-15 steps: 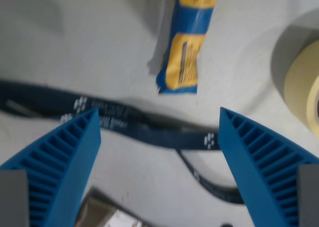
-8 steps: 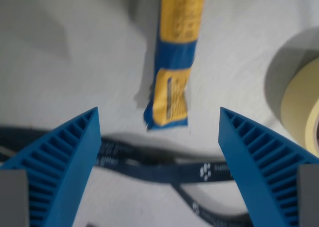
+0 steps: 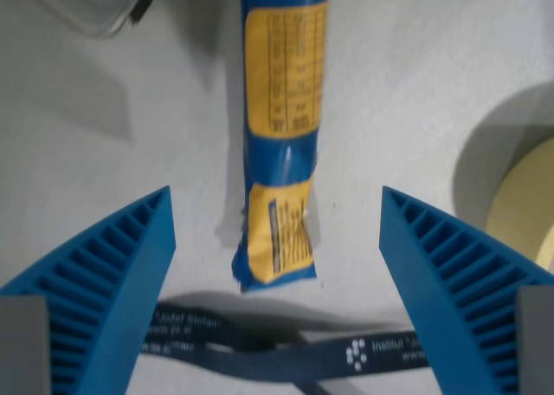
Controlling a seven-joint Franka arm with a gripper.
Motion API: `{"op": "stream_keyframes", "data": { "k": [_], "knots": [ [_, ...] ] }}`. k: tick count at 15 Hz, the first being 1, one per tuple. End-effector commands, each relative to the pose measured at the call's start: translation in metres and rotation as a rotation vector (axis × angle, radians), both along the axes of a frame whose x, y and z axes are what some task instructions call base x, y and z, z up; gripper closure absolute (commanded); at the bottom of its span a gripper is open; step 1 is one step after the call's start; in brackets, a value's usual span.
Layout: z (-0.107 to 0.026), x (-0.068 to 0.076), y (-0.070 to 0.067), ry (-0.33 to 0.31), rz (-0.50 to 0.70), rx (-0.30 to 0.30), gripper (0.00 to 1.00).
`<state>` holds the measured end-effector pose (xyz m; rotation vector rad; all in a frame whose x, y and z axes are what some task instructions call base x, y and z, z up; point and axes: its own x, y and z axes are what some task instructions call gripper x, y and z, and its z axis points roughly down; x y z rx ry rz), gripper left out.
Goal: Move above the blue bag
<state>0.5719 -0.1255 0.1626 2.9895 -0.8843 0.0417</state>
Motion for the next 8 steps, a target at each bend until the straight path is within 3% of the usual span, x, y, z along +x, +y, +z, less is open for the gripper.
{"op": "stream_keyframes", "data": {
  "k": [1, 8],
  "knots": [
    [-0.006, 0.0099, -0.007, 0.003, -0.08, 0.039, 0.0],
    [-0.0123, 0.0135, -0.0119, 0.004, -0.067, 0.031, 0.0]
  ]
}}
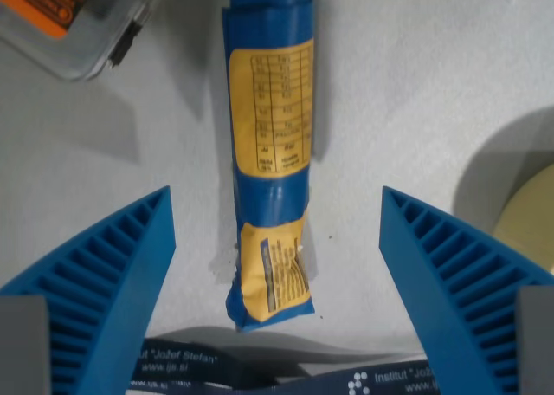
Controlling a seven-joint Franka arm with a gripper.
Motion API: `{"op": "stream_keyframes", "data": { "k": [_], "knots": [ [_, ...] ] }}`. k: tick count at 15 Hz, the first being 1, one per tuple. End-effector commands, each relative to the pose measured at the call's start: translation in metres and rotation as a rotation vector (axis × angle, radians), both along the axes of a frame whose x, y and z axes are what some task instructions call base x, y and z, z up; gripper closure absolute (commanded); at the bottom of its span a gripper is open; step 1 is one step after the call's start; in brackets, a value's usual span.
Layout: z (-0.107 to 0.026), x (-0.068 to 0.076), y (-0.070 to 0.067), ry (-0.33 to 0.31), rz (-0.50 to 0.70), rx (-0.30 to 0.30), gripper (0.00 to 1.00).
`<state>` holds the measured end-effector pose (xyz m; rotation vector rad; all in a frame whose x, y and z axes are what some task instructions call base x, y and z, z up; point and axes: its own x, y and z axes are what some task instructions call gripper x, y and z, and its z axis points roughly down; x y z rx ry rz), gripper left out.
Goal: Move above the blue bag
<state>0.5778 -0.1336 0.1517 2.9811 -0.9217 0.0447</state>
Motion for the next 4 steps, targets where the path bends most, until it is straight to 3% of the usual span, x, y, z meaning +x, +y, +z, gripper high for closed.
{"op": "stream_keyframes", "data": {
  "k": [1, 4],
  "knots": [
    [-0.0017, 0.0079, -0.0041, 0.007, -0.04, 0.028, 0.0],
    [-0.002, 0.0081, -0.0046, 0.008, -0.035, 0.028, 0.0]
  ]
}}
